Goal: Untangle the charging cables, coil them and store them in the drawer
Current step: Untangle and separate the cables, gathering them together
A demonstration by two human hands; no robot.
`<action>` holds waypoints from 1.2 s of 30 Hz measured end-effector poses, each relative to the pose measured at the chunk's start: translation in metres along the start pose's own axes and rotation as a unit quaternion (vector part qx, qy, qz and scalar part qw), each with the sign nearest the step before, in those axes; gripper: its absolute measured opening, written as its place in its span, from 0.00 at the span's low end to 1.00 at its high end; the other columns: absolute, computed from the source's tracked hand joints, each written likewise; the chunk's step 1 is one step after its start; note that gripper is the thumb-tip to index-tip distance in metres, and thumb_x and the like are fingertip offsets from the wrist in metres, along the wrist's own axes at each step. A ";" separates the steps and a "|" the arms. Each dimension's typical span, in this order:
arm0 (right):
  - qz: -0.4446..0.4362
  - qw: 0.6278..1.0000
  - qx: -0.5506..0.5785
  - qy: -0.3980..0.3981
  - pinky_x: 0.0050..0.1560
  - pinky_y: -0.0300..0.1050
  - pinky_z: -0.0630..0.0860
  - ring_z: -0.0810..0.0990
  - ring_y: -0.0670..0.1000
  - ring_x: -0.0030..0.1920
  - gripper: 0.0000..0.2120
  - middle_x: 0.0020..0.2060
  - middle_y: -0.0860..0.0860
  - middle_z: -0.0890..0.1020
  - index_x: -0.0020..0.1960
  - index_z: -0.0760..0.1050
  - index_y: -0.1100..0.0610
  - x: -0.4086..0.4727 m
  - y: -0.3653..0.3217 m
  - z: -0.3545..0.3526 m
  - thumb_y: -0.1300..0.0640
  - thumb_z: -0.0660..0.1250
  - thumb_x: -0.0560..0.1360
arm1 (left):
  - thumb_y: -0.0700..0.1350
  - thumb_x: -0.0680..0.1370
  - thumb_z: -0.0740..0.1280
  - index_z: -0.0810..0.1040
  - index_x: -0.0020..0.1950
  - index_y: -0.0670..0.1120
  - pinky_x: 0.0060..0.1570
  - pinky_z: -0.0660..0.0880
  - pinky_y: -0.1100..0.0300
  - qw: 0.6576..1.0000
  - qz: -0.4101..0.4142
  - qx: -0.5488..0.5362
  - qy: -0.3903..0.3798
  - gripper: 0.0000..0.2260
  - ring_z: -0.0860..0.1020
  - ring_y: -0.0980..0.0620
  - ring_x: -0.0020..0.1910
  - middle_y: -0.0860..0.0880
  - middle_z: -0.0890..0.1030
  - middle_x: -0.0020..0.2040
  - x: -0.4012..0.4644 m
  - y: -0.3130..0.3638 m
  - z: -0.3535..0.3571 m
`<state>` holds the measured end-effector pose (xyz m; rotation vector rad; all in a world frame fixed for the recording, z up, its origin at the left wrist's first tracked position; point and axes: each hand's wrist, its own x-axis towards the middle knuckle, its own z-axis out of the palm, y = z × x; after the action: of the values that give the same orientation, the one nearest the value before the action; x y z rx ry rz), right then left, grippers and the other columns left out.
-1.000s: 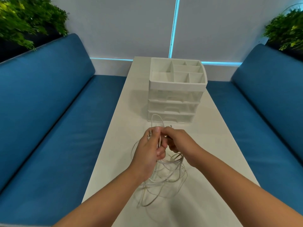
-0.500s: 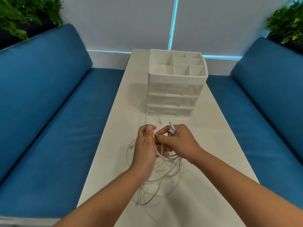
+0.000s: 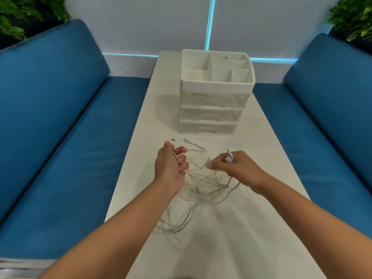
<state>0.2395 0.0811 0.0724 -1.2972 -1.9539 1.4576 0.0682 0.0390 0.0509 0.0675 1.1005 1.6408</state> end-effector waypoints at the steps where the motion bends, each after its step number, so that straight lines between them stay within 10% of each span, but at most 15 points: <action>1: -0.001 0.999 0.006 0.041 0.32 0.34 0.65 0.68 0.43 0.26 0.17 0.24 0.45 0.72 0.38 0.80 0.64 0.002 -0.004 0.001 0.49 0.74 0.71 | 0.49 0.86 0.55 0.67 0.50 0.46 0.20 0.57 0.66 0.999 0.013 0.038 -0.015 0.08 0.62 0.57 0.23 0.47 0.75 0.36 -0.004 -0.004 0.002; 7: -0.085 0.985 -0.051 0.141 0.33 0.43 0.63 0.63 0.45 0.27 0.26 0.24 0.46 0.65 0.31 0.64 0.54 0.012 -0.015 0.017 0.42 0.78 0.65 | 0.51 0.86 0.54 0.67 0.47 0.46 0.22 0.57 0.65 0.985 0.055 0.118 -0.113 0.12 0.62 0.56 0.24 0.52 0.76 0.33 -0.022 -0.015 0.010; 12: -0.065 0.972 0.033 0.222 0.34 0.43 0.65 0.65 0.46 0.27 0.20 0.24 0.46 0.67 0.34 0.72 0.56 0.013 -0.012 0.007 0.46 0.79 0.65 | 0.52 0.85 0.55 0.69 0.45 0.48 0.23 0.54 0.65 0.980 0.053 0.122 -0.147 0.13 0.58 0.56 0.23 0.50 0.72 0.32 -0.020 -0.001 -0.002; 21: -0.030 0.999 0.007 0.026 0.33 0.41 0.63 0.63 0.46 0.28 0.32 0.26 0.49 0.66 0.42 0.76 0.69 0.020 -0.032 0.022 0.36 0.69 0.72 | 0.52 0.82 0.58 0.78 0.45 0.47 0.21 0.57 0.66 0.955 0.037 0.138 -0.261 0.13 0.56 0.56 0.23 0.48 0.68 0.30 -0.024 0.001 -0.009; 24: 0.046 0.993 0.108 -0.012 0.31 0.39 0.60 0.60 0.46 0.27 0.24 0.25 0.46 0.62 0.44 0.82 0.58 0.021 -0.032 0.023 0.38 0.64 0.75 | 0.53 0.79 0.59 0.71 0.44 0.46 0.21 0.55 0.66 0.942 0.021 0.138 -0.304 0.11 0.55 0.56 0.22 0.48 0.67 0.29 -0.028 0.004 -0.013; 29: 0.079 0.973 0.215 -0.014 0.31 0.41 0.57 0.57 0.47 0.27 0.23 0.26 0.47 0.59 0.23 0.74 0.50 0.024 -0.027 0.025 0.51 0.69 0.76 | 0.53 0.80 0.57 0.71 0.45 0.47 0.22 0.53 0.66 0.935 -0.001 0.140 -0.325 0.12 0.55 0.57 0.22 0.47 0.67 0.29 -0.027 0.006 -0.015; 36: 0.068 0.958 0.280 0.000 0.31 0.42 0.58 0.57 0.47 0.26 0.18 0.26 0.47 0.59 0.29 0.70 0.51 0.028 -0.020 0.023 0.56 0.68 0.77 | 0.54 0.82 0.56 0.72 0.49 0.48 0.24 0.57 0.65 0.937 -0.010 0.163 -0.310 0.11 0.63 0.56 0.24 0.45 0.77 0.38 -0.025 0.004 -0.015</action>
<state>0.1993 0.0916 0.0754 -1.1721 -1.3153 1.8909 0.0669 0.0102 0.0571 0.7374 0.8558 1.2647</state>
